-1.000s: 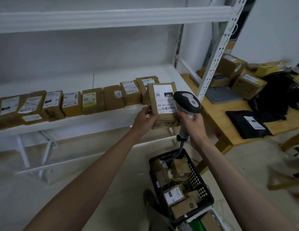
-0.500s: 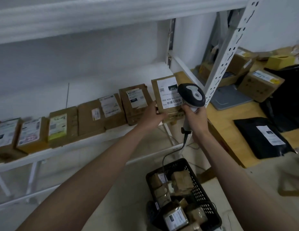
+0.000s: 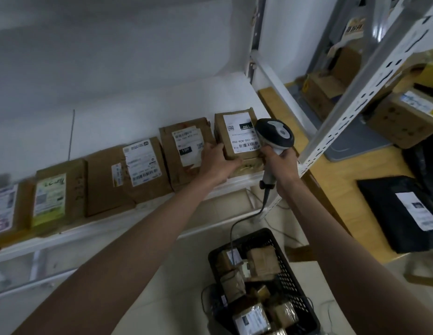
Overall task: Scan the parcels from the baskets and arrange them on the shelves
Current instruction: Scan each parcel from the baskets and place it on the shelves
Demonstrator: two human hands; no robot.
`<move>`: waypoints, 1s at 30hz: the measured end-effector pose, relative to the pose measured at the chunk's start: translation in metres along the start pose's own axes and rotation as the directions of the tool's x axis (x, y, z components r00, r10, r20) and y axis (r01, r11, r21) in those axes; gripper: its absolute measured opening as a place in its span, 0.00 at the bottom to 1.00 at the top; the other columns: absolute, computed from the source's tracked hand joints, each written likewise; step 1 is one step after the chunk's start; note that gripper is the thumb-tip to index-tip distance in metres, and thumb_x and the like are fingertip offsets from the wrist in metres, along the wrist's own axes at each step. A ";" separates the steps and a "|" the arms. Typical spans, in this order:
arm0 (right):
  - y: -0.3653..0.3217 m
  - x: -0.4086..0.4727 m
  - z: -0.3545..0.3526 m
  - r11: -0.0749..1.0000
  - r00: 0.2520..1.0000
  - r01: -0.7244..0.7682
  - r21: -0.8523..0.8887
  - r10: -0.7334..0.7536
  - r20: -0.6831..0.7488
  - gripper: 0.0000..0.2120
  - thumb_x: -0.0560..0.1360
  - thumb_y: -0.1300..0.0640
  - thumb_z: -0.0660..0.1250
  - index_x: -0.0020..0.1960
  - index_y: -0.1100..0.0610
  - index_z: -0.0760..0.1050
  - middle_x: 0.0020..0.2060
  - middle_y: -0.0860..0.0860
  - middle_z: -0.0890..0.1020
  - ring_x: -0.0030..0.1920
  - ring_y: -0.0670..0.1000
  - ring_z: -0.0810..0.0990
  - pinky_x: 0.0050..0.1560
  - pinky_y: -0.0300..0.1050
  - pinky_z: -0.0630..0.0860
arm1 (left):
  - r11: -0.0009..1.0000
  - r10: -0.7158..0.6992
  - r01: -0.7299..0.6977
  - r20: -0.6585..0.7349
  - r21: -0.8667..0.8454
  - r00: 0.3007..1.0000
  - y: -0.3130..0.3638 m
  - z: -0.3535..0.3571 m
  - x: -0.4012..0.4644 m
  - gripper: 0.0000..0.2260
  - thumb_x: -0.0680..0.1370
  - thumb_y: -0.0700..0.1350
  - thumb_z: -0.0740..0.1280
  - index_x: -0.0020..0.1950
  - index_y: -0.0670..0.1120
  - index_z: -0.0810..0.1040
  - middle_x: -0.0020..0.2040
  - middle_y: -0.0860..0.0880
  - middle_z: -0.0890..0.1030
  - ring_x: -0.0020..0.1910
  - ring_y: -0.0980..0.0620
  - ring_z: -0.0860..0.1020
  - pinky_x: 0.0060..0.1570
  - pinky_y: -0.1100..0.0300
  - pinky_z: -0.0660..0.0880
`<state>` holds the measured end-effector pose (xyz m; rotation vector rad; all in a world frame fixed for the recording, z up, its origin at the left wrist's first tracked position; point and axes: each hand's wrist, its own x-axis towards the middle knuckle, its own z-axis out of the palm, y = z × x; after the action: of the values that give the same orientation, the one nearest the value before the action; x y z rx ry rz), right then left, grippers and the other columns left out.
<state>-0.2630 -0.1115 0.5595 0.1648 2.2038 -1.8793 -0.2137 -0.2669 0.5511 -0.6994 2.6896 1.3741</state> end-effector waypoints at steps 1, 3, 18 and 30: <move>0.002 0.002 0.003 1.000 1.000 -0.011 0.001 0.011 0.004 0.17 0.78 0.56 0.70 0.67 0.56 0.75 0.57 0.52 0.83 0.58 0.52 0.81 0.62 0.54 0.79 | 1.000 -0.007 0.007 0.001 -0.013 1.000 -0.004 0.000 0.000 0.22 0.76 0.52 0.74 0.68 0.48 0.76 0.67 0.45 0.72 0.68 0.47 0.69 0.56 0.68 0.66; 0.006 0.004 0.007 1.000 1.000 -0.020 0.021 0.020 0.014 0.16 0.78 0.56 0.70 0.66 0.54 0.75 0.55 0.49 0.83 0.58 0.51 0.81 0.59 0.49 0.80 | 0.999 -0.009 0.009 -0.004 -0.034 1.000 -0.011 0.000 -0.001 0.23 0.75 0.51 0.74 0.69 0.49 0.76 0.66 0.46 0.70 0.66 0.48 0.69 0.59 0.66 0.63; 0.020 -0.096 -0.011 0.988 0.988 0.154 0.014 -0.153 -0.022 0.08 0.71 0.55 0.70 0.47 0.44 0.76 0.48 0.53 0.82 0.52 0.54 0.81 0.52 0.52 0.80 | 0.994 0.041 -0.047 -0.063 -0.103 0.997 -0.031 -0.013 -0.077 0.25 0.76 0.47 0.75 0.69 0.43 0.72 0.64 0.43 0.73 0.56 0.53 0.73 0.49 0.67 0.68; 0.103 -0.314 -0.037 0.995 0.998 -0.036 0.095 0.030 0.064 0.14 0.77 0.62 0.70 0.62 0.55 0.76 0.51 0.52 0.82 0.53 0.53 0.80 0.45 0.46 0.84 | 0.995 0.052 -0.041 0.120 -0.096 0.991 -0.114 -0.003 -0.293 0.14 0.76 0.45 0.74 0.60 0.43 0.80 0.53 0.50 0.79 0.50 0.56 0.78 0.44 0.65 0.71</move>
<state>0.0606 -0.0367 0.5461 0.1564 2.0588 -1.9472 0.0962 -0.2174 0.5351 -0.5427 2.5777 1.5097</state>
